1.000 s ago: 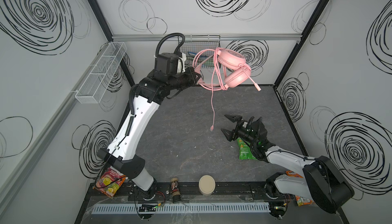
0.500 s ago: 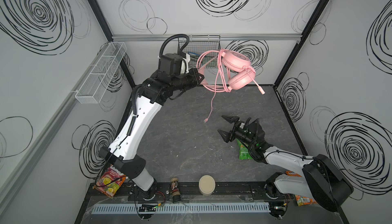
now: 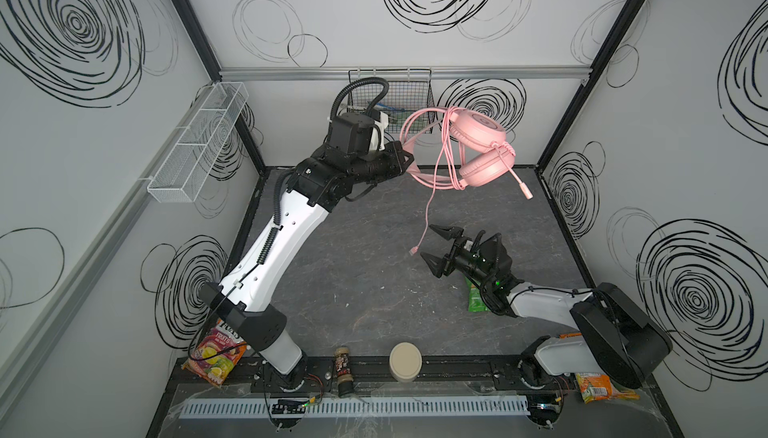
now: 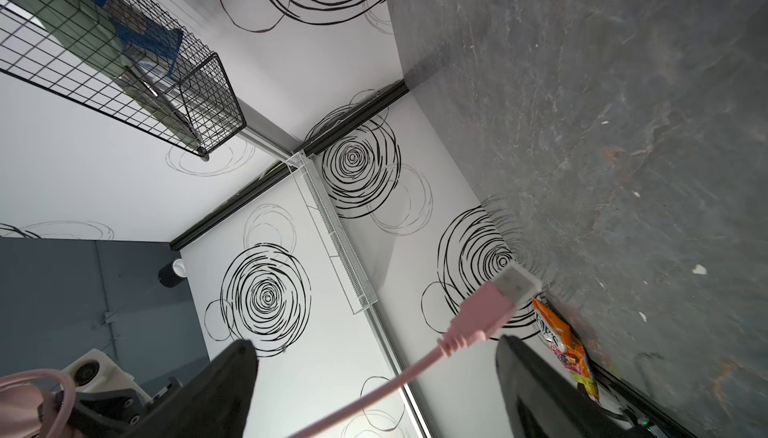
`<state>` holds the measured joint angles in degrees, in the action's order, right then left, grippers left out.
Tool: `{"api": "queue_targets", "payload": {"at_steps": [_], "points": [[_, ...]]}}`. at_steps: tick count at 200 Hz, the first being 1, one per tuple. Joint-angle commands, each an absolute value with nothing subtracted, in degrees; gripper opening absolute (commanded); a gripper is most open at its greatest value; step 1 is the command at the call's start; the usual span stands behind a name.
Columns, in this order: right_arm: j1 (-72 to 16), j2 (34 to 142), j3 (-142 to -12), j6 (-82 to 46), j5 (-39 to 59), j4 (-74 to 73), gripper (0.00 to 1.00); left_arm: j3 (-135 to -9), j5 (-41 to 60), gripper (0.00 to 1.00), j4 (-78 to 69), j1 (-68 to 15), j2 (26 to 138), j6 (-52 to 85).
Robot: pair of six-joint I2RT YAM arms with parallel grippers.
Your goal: Wrap the headphones
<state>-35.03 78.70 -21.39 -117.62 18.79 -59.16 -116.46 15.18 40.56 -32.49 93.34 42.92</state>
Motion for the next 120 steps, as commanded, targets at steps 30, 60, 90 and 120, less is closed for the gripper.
{"api": "queue_targets", "payload": {"at_steps": [30, 60, 90, 120], "points": [[-35.4, 80.5, -22.7, -119.0, 20.0, -64.9, 0.93, -118.0, 15.7, 0.0, 31.0, -34.0, 93.7, 45.4], [-35.1, 78.9, -21.3, -117.9, 19.9, -63.3, 0.93, -118.7, 15.0, 0.0, 32.3, -33.3, 93.6, 44.4], [-33.9, 76.9, -20.0, -117.3, 20.3, -61.1, 0.93, -118.3, 13.8, 0.0, 34.1, -31.8, 92.9, 43.2], [-33.3, 75.4, -20.0, -115.3, 20.6, -58.4, 0.94, -118.3, 13.4, 0.0, 34.9, -30.4, 92.5, 42.3]]}}
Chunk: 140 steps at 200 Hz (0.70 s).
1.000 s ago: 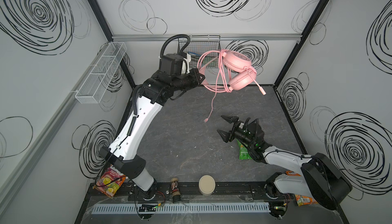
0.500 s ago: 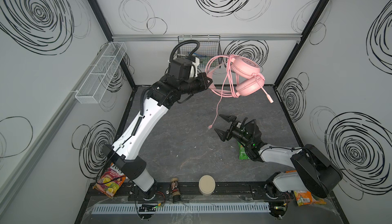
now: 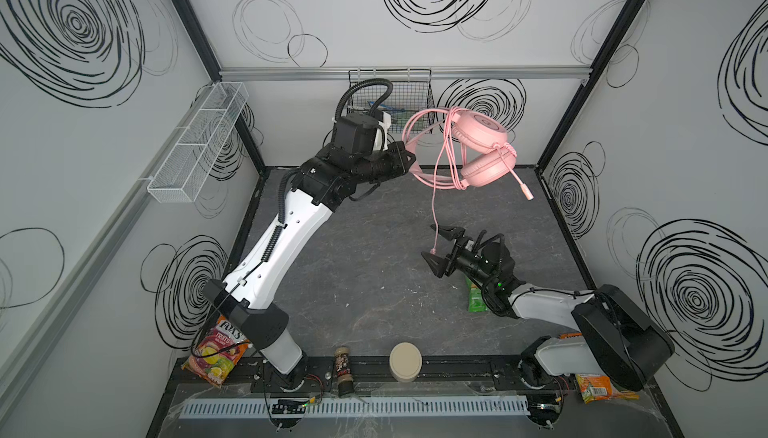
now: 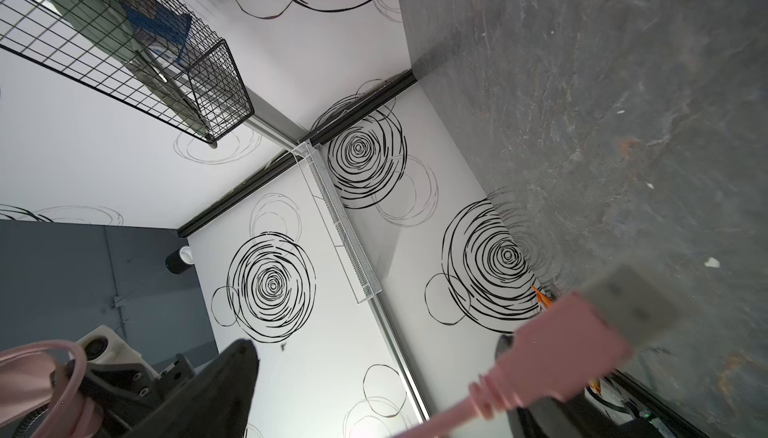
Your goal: Wrap the headphones
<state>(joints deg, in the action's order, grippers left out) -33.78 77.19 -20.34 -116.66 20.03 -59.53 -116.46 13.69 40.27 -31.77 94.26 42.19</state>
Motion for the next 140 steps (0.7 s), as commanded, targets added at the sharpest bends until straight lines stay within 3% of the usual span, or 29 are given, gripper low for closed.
{"api": "queue_targets", "payload": {"at_steps": [1, 140], "points": [[-33.2, 75.4, -20.0, -115.3, 20.6, -58.4, 0.94, -118.3, 13.4, 0.0, 34.9, -30.4, 92.5, 42.3], [-34.1, 84.9, -22.7, -120.7, 22.9, -69.3, 0.95, -118.8, 15.6, 0.0, 32.1, -29.9, 95.9, 43.7]]}}
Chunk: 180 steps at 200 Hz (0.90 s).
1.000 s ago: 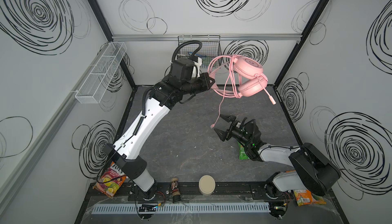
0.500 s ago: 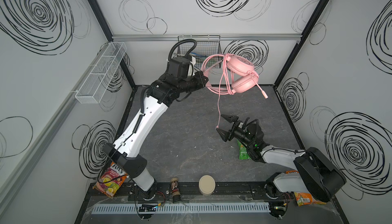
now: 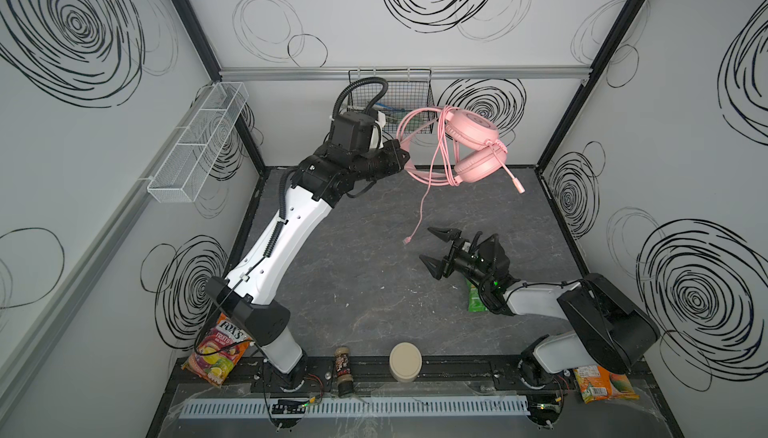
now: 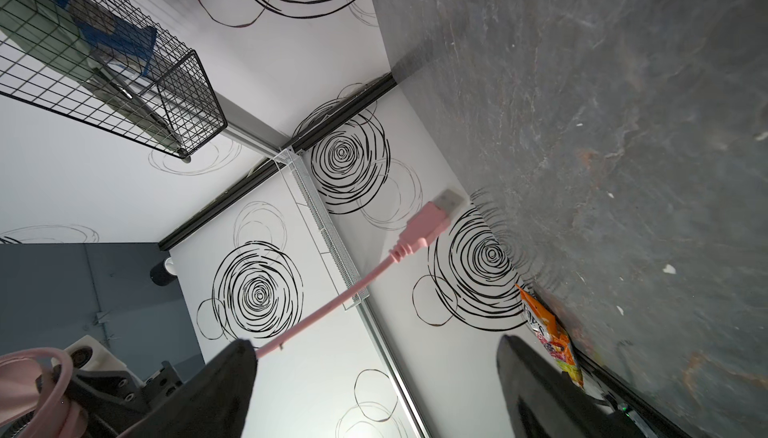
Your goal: Wrap the headphones
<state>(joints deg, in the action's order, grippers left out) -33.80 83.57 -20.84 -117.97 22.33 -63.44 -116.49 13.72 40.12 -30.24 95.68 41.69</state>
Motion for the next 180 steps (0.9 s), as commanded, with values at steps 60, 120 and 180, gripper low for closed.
{"api": "queue_targets", "payload": {"at_steps": [60, 120, 180], "points": [[-33.4, 91.8, -25.4, -124.2, 23.5, -75.9, 0.94, -118.1, 16.7, 0.0, 31.2, -30.6, 95.9, 43.9], [-29.9, 98.4, -29.8, -124.3, 25.0, -80.5, 0.62, -115.3, 17.9, 0.0, 31.1, -30.6, 93.5, 44.7], [-30.4, 99.4, -32.8, -123.9, 27.2, -80.8, 0.76, -114.8, 17.8, 0.0, 31.6, -29.2, 92.4, 44.3]]}}
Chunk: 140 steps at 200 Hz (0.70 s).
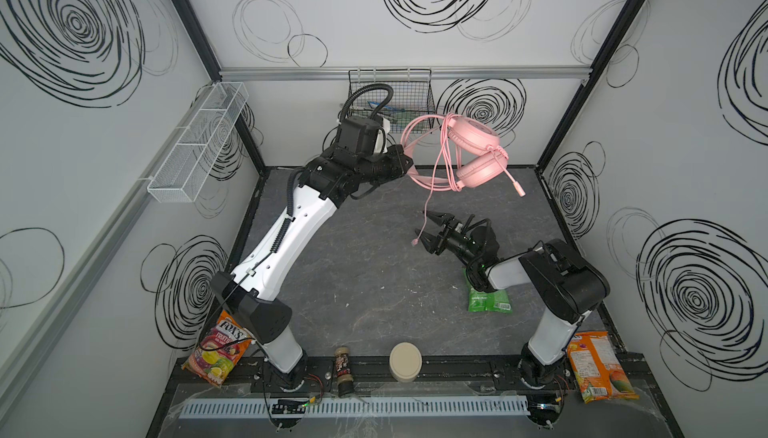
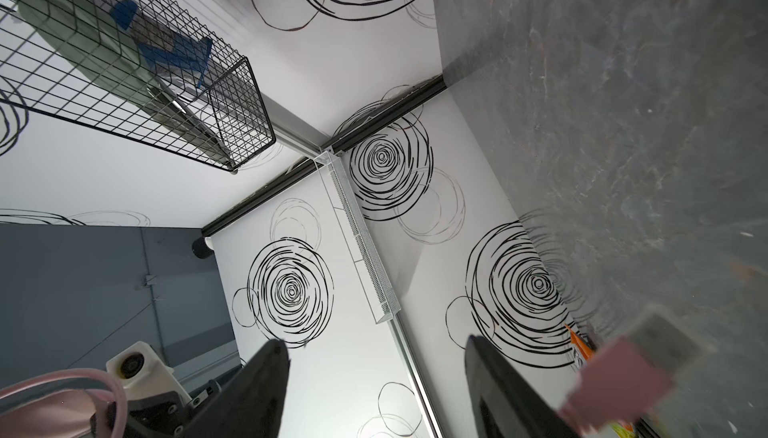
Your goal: Wrap the headphones
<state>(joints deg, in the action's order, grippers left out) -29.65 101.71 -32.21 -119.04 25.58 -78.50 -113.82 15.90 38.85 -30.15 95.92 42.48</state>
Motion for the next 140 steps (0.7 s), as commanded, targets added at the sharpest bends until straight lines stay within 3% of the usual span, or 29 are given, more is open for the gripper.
{"api": "queue_targets", "payload": {"at_steps": [1, 140], "points": [[-30.4, 99.5, -32.8, -123.9, 27.2, -80.8, 0.76, -114.8, 17.8, 0.0, 31.6, -29.2, 92.4, 44.3], [-28.4, 89.1, -31.4, -117.3, 28.7, -64.9, 0.89, -112.7, 20.9, 0.0, 28.6, -21.5, 88.9, 41.8]]}}
